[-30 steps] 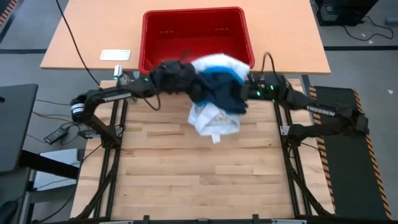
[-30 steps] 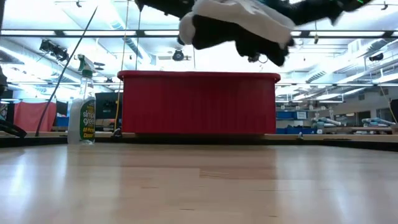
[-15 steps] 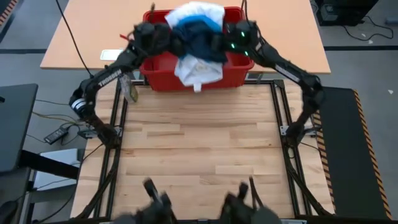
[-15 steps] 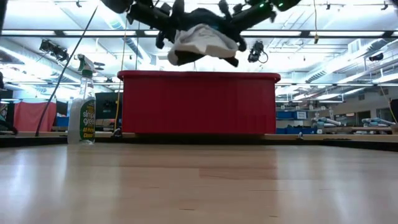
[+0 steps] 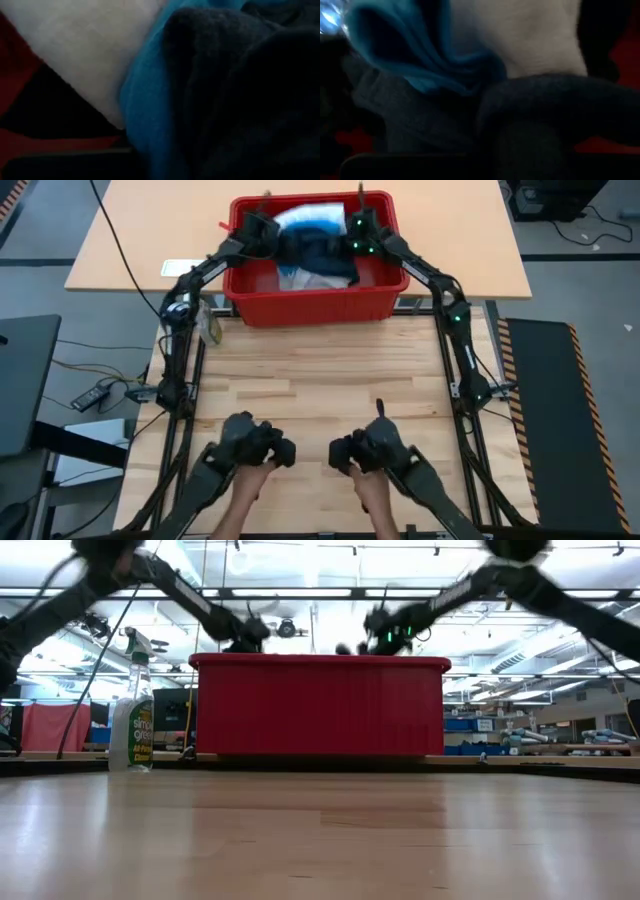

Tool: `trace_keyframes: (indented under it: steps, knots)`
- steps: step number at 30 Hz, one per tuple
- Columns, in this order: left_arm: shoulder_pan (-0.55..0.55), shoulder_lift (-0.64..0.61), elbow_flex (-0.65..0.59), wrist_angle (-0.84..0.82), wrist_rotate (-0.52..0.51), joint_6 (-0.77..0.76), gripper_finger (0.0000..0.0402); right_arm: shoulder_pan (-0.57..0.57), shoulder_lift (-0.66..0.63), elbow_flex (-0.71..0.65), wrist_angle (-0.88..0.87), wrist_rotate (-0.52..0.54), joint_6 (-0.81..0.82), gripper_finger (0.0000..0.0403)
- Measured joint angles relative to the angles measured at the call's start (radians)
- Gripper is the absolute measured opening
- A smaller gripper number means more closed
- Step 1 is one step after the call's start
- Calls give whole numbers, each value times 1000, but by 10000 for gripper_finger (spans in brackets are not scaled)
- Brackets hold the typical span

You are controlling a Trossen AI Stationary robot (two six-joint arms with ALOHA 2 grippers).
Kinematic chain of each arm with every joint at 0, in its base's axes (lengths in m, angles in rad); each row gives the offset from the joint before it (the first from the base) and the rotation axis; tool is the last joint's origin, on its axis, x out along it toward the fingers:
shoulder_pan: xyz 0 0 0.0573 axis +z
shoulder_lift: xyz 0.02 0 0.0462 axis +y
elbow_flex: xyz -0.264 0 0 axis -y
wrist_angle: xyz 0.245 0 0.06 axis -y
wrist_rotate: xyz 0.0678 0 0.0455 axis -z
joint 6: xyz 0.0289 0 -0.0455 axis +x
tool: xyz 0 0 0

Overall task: Fold laundry
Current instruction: Put the stacked folded clothes into the bin

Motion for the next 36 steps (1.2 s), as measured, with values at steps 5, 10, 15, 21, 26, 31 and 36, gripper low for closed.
trace_keyframes:
  steps: [5, 10, 15, 21, 26, 31, 36]
  knots:
    - [8, 110, 10, -99, 1, 1, 125, -29, 112, 0, -113, -149, 22, 91]
    - [10, 130, 11, -222, -24, 111, 291, -34, 123, 0, -178, -64, 25, 234]
    - [33, 85, 12, -269, -45, 203, 388, -49, 71, 4, -150, 85, 66, 341]
    - [73, -25, 12, -250, -37, 179, 379, -54, 12, 3, -123, 151, 23, 361]
    - [40, -99, 15, -190, 146, 234, 379, -35, -10, 3, -108, -91, -33, 337]
    - [-63, -59, 12, -190, 204, 339, 379, 4, 25, 1, -101, -190, -51, 296]
    - [-90, 18, 12, -157, -40, 326, 379, 13, 52, -3, -99, -41, -61, 246]
